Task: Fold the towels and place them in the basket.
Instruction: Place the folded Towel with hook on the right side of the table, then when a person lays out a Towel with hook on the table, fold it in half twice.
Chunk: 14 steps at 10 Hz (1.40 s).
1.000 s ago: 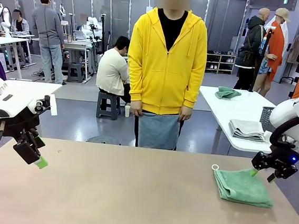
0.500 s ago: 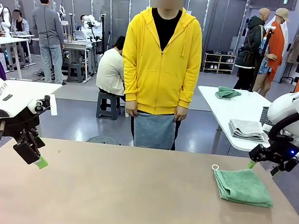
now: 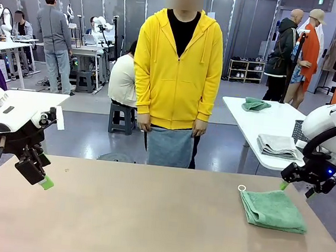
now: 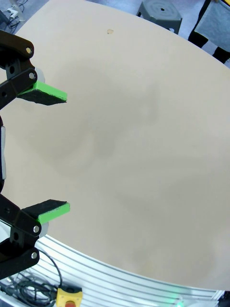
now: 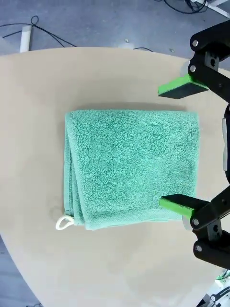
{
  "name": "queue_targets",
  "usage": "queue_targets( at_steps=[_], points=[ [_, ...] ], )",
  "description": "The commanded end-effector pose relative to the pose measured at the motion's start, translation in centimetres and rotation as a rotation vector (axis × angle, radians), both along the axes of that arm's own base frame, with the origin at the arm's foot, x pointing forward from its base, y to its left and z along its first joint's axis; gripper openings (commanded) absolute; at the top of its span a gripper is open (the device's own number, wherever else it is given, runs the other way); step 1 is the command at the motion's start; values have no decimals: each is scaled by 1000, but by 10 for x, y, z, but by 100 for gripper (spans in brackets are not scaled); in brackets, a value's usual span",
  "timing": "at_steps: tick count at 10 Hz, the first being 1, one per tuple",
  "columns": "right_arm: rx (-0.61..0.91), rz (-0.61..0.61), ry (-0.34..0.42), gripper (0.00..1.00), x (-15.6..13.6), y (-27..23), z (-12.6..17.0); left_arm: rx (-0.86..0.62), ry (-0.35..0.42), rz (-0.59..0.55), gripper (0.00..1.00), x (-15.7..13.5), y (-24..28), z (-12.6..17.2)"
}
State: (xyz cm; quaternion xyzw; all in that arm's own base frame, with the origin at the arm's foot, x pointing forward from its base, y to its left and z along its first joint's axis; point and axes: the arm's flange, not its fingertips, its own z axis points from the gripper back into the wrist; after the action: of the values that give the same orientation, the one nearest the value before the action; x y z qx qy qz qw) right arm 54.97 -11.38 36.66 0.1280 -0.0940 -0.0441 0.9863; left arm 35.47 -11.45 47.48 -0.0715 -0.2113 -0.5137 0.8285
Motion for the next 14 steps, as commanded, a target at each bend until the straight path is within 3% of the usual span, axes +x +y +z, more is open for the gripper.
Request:
queue_targets(
  at_steps=[1, 14],
  points=[
    [5, 2, -1, 100, 1, -1, -1, 9, 0, 20, 100, 0, -2, -1],
    [5, 2, -1, 100, 1, -1, -1, 9, 0, 20, 100, 0, -2, -1]
  ],
)
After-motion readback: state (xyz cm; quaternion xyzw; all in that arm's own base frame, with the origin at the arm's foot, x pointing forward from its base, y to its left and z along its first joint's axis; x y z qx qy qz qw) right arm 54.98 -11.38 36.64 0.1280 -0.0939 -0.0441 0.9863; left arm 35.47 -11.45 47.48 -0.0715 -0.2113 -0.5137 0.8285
